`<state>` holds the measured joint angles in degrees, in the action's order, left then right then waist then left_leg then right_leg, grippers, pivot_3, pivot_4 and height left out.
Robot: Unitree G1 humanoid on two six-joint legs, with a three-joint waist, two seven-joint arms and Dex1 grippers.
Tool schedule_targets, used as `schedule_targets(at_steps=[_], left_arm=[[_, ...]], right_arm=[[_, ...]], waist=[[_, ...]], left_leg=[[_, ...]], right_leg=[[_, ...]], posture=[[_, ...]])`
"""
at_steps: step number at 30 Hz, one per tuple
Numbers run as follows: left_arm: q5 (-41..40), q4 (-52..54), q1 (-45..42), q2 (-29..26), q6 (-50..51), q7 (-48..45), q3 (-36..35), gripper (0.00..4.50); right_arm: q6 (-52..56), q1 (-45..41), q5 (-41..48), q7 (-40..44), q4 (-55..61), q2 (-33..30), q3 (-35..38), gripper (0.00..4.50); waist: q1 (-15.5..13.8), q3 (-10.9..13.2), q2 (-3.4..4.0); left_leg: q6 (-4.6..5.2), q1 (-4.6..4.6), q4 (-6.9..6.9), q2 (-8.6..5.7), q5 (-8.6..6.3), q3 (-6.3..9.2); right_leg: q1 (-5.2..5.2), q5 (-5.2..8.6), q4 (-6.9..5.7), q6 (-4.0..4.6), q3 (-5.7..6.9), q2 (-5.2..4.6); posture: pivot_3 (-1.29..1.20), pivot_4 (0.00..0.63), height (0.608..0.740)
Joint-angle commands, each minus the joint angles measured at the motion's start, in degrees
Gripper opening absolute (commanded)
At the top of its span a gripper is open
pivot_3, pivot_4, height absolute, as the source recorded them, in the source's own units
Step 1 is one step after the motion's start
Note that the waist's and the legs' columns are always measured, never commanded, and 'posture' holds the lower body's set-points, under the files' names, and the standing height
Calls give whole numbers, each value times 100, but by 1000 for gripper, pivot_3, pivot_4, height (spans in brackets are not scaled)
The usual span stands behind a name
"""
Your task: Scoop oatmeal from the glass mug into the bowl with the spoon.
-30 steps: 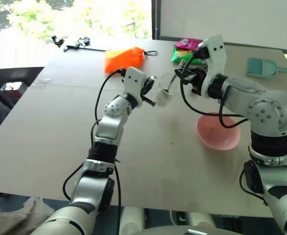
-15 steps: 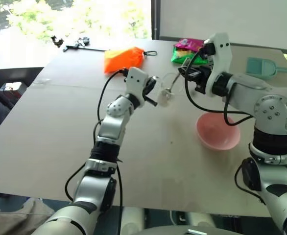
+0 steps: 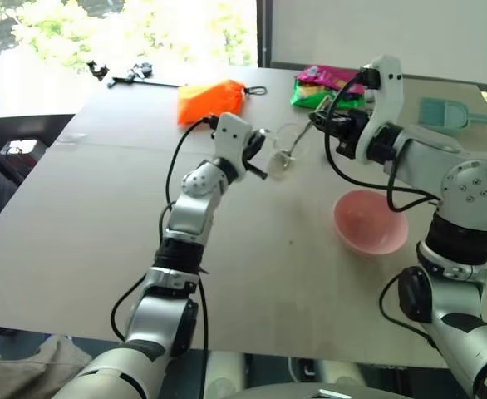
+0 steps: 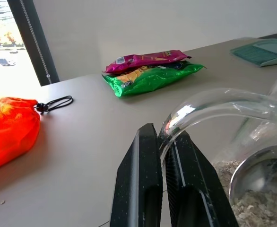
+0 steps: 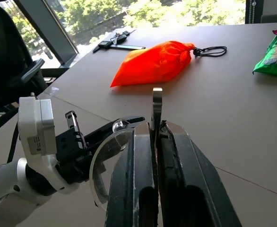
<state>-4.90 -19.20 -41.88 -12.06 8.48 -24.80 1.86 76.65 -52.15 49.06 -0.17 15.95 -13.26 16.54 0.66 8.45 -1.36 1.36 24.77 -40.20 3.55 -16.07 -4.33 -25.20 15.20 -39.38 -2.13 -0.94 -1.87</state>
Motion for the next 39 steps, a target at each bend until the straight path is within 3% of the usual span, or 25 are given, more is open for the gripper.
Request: schedule_targets(at_steps=[1,15,25,30,36,39], left_arm=[[-49,99,-226,37,-149,-43,-20,14],[-44,-218,-368,100,-212,-90,-16,14],[86,-718,-733,455,-405,-156,222,14],[185,-1096,-952,587,-669,-299,357,14],[230,-1531,-1210,756,-937,-460,411,14],[243,-1701,-1326,887,-1028,-562,470,14]], right_arm=[[131,-272,316,-130,164,101,374,0],[616,-540,1113,-1096,-140,575,1574,0],[596,-445,2606,-2789,-618,538,2776,0],[-3,5,4093,-3787,-623,16,2562,0],[-1330,893,5940,-4786,-287,-900,1804,0],[-1940,1358,6379,-4990,65,-1262,1587,0]], waist=[[1,0,0],[0,0,0],[-1,1,2],[-2,1,3],[12,3,5],[6,3,5]], left_leg=[[0,0,0,0,0,0],[0,0,0,-1,0,0],[0,1,0,-5,0,1],[0,1,2,-5,0,0],[1,1,3,-6,0,-2],[2,3,3,-6,-1,0]], right_leg=[[0,0,0,0,0,0],[0,0,-2,0,0,-1],[0,0,-3,0,0,-5],[1,0,0,0,-2,-4],[0,1,2,-1,-8,-3],[1,2,6,-3,-9,-2]], posture=[[0,150,740],[0,150,740],[0,150,740],[0,150,740],[0,150,740],[0,150,740]])
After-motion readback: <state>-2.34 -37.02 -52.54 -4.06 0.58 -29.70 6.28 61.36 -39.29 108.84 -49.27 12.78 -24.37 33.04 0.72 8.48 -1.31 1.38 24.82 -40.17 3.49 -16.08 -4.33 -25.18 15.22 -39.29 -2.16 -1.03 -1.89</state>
